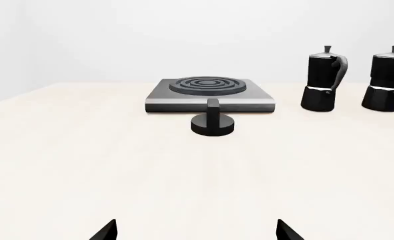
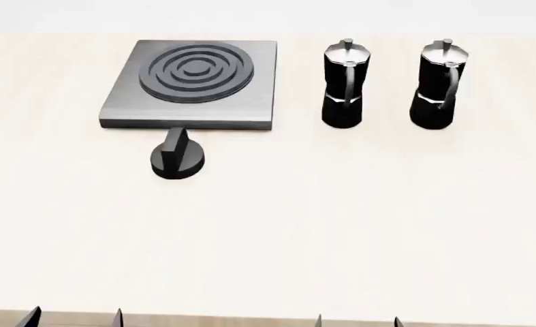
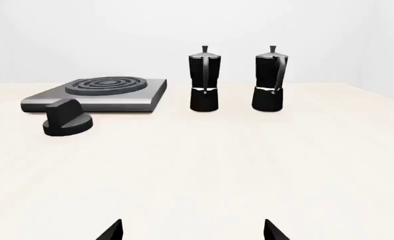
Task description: Put both moka pots on the stove.
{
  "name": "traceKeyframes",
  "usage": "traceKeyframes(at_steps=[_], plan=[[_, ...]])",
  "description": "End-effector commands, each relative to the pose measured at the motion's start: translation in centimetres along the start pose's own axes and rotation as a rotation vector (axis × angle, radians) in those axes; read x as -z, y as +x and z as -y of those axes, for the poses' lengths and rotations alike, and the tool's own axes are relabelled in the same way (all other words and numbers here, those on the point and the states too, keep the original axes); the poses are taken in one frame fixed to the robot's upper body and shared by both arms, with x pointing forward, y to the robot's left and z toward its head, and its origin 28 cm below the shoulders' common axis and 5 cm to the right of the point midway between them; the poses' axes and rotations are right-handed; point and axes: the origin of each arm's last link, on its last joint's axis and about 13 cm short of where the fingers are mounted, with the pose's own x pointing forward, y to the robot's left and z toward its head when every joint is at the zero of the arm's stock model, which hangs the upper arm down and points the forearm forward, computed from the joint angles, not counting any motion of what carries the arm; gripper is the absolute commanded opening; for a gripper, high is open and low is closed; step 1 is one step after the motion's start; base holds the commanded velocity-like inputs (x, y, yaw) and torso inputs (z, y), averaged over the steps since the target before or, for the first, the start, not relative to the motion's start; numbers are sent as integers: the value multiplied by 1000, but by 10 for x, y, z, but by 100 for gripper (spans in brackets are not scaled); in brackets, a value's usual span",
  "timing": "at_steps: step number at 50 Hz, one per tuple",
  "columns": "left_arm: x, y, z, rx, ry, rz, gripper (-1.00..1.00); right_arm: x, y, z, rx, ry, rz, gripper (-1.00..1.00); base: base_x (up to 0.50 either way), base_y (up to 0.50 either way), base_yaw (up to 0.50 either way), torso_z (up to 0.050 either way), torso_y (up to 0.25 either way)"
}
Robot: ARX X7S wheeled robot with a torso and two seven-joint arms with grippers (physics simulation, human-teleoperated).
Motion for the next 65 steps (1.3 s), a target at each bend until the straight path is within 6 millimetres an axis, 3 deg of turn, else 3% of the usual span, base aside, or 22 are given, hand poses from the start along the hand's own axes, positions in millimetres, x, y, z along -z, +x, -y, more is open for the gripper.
traceKeyframes(at_steps=[1,11,17,31,43,51,65], plan=[[1,0,0,0,0,0,100,1,0,0,0,0,0,100,0,0,0,0,0],[-4,-2,0,2,3,13,100,-1,0,0,1,-7,4,100,0,0,0,0,0],[-15,-5,1,5,-1,40,100,-14,-4,0,4,-25,48,100,0,0,0,0,0],[-68,-29,2,5,-13,206,100,-70,-29,-1,-18,14,204,100,0,0,0,0,0],[-105,-53,3,16,-15,331,100,-102,-51,-2,-28,27,348,100,0,0,0,0,0],[-111,-58,3,15,-16,358,100,-111,-60,-5,-41,11,392,100,0,0,0,0,0],[-110,-58,7,41,-18,354,100,-110,-60,-5,-59,19,399,100,17,0,0,0,0]])
